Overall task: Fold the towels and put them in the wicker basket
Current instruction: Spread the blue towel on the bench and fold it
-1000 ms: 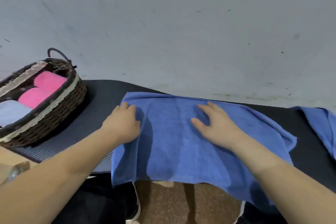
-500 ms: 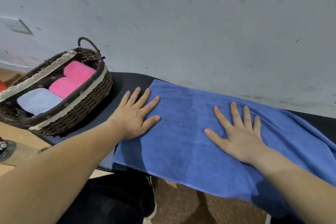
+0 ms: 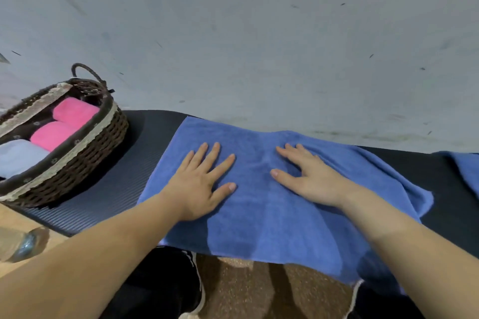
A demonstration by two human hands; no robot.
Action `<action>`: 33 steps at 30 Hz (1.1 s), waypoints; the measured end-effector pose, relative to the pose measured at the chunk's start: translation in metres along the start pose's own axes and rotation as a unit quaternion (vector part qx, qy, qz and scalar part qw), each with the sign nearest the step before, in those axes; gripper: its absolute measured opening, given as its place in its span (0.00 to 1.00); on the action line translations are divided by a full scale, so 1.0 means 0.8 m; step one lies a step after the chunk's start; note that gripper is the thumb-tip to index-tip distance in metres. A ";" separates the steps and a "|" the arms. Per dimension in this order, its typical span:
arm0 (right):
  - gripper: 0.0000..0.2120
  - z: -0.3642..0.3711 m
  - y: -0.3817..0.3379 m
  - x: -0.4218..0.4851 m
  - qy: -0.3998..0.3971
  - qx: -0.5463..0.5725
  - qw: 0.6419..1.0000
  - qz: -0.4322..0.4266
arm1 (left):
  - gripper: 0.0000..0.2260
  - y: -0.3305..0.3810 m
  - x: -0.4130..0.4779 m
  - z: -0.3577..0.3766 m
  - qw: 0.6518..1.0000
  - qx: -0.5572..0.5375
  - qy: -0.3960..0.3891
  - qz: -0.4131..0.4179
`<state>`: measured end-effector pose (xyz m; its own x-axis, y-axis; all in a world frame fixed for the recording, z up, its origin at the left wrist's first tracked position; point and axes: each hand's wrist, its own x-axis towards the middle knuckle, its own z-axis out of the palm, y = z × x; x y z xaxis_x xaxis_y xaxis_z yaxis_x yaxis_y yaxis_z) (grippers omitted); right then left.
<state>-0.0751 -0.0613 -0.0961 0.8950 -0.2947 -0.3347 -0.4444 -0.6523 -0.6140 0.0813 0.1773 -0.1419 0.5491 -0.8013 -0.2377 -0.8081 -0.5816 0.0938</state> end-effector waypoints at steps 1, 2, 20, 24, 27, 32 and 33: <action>0.32 -0.011 0.007 -0.009 0.014 0.030 0.999 -0.006 | 0.36 -0.010 -0.002 0.000 1.000 0.012 -0.007 -0.008; 0.30 -0.021 0.017 -0.018 0.028 0.049 0.998 -0.007 | 0.38 -0.019 -0.002 -0.003 0.999 0.022 -0.016 -0.019; 0.13 -0.119 0.190 -0.118 0.151 0.073 0.956 0.242 | 0.15 0.306 0.118 -0.094 0.974 -0.179 0.022 0.137; 0.07 -0.122 0.186 -0.117 0.110 0.050 0.959 0.258 | 0.19 0.372 0.161 -0.099 0.975 -0.148 -0.029 0.161; 0.04 -0.131 0.187 -0.120 0.168 0.173 0.945 0.223 | 0.25 0.394 0.176 -0.100 0.967 -0.138 -0.125 0.173; 0.09 -0.135 0.195 -0.124 0.253 0.395 0.865 0.176 | 0.02 0.396 0.200 -0.130 0.961 -0.199 -0.098 0.166; 0.14 -0.135 0.197 -0.127 0.210 0.461 0.843 0.180 | 0.03 0.394 0.204 -0.135 0.955 -0.236 -0.100 0.152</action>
<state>-0.2317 -0.2100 -0.0815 0.5441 -0.7059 -0.4535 -0.3567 0.2946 -0.8865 -0.0605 -0.1522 -0.0466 0.2141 -0.9278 -0.3055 -0.7123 -0.3623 0.6012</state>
